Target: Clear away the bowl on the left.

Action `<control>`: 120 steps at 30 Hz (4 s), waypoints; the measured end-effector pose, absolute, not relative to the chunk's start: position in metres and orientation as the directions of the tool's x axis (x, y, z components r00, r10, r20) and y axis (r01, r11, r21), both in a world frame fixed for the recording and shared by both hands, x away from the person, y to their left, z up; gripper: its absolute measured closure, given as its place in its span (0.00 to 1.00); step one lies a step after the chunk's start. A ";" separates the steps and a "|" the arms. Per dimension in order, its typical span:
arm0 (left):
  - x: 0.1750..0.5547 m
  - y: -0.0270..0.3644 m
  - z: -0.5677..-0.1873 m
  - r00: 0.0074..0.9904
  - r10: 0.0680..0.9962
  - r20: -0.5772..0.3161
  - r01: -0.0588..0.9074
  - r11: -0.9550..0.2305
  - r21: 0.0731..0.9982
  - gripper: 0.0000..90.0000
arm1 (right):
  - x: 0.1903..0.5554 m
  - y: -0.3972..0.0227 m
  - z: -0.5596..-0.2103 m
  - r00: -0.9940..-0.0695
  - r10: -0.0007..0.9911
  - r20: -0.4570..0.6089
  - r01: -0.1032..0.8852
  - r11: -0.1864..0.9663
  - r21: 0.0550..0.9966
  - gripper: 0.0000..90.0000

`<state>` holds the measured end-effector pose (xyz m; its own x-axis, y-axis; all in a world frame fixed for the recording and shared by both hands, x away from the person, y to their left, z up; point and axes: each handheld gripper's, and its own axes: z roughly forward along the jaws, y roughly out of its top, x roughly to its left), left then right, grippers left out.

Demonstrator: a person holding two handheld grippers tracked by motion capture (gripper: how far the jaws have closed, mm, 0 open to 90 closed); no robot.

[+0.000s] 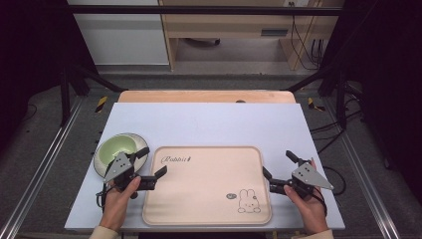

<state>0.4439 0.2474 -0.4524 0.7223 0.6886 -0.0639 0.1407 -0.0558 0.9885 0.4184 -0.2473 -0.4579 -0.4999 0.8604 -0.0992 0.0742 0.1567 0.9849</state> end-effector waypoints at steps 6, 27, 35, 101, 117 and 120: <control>0.442 0.248 -0.451 0.719 0.691 -0.074 0.153 -0.052 0.987 0.04 | 0.418 -0.246 -0.458 -0.501 0.860 -0.099 0.083 0.161 0.983 0.04; 0.444 0.265 -0.428 0.677 0.735 -0.044 0.136 -0.066 0.988 0.04 | 0.418 -0.242 -0.459 -0.505 0.858 -0.094 0.109 0.171 0.979 0.04; 0.458 0.286 -0.407 0.628 0.778 0.002 0.118 -0.097 0.988 0.04 | 0.417 -0.241 -0.459 -0.506 0.856 -0.104 0.108 0.183 0.977 0.04; 0.483 0.374 -0.439 0.177 0.984 -0.025 0.622 -0.092 0.777 0.62 | 0.417 -0.239 -0.456 -0.528 0.847 -0.071 0.124 0.160 0.979 0.04; 0.493 0.373 -0.444 0.179 0.982 -0.056 0.660 -0.077 0.747 0.82 | 0.419 -0.240 -0.458 -0.524 0.849 -0.064 0.133 0.156 0.979 0.04; 0.494 0.374 -0.444 0.170 0.983 -0.062 0.664 -0.068 0.744 0.84 | 0.419 -0.240 -0.458 -0.525 0.849 -0.066 0.133 0.159 0.978 0.04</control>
